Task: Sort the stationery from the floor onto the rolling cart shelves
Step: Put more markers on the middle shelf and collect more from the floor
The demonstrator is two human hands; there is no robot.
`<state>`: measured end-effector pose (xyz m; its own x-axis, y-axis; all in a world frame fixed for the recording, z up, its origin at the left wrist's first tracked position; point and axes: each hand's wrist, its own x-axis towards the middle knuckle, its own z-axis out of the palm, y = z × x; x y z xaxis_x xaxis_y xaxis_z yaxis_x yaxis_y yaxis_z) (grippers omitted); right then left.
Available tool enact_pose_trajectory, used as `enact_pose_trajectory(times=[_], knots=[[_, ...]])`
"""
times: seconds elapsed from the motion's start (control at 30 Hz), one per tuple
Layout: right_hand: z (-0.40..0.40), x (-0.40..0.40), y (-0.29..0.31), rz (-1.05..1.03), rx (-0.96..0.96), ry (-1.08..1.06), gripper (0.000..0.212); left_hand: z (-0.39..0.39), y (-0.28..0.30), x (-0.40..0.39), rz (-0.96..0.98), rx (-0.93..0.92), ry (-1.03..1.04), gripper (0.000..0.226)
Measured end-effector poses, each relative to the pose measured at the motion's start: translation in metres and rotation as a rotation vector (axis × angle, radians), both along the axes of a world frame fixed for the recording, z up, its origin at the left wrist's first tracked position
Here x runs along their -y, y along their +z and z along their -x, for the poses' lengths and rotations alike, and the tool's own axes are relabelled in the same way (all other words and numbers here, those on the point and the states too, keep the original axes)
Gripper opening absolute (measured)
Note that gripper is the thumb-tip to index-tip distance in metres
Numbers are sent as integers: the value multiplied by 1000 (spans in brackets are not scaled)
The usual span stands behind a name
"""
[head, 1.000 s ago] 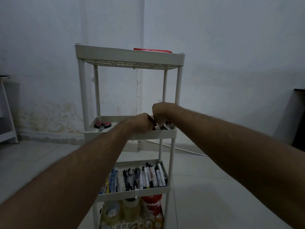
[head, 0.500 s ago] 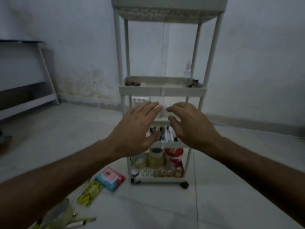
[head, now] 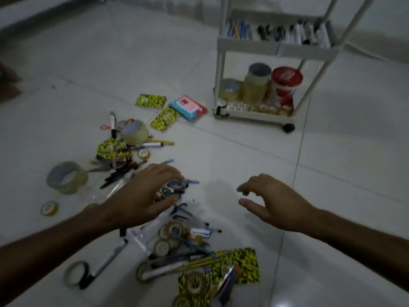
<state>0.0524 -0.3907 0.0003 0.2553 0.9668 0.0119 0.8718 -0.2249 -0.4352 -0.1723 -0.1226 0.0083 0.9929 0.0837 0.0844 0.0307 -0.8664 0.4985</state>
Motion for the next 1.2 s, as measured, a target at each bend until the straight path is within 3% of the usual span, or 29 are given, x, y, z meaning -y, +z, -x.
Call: enact_pose_trajectory(times=[0.13, 0.27, 0.47, 0.57, 0.67, 0.8, 1.0, 1.2], knots=[[37, 13, -59, 177, -183, 110, 28, 36, -43, 14, 129, -141, 14, 22], [63, 20, -99, 340, -196, 303, 29, 58, -81, 27, 139, -262, 14, 13], [80, 19, -121, 314, -145, 179, 45, 72, -103, 49, 73, -382, -66, 22], [91, 18, -132, 293, -99, 169, 38, 78, -112, 57, 23, -435, -84, 35], [95, 18, -142, 201, -90, 145, 27, 74, -112, 61, -16, -420, -78, 35], [84, 13, -146, 175, -104, 184, 32, 70, -115, 66, -16, -386, -54, 26], [60, 18, -142, 197, -42, 317, 33, 67, -118, 69, -42, -394, -38, 39], [39, 35, -134, 232, -63, 283, 18, 67, -114, 64, -15, -285, -48, 12]])
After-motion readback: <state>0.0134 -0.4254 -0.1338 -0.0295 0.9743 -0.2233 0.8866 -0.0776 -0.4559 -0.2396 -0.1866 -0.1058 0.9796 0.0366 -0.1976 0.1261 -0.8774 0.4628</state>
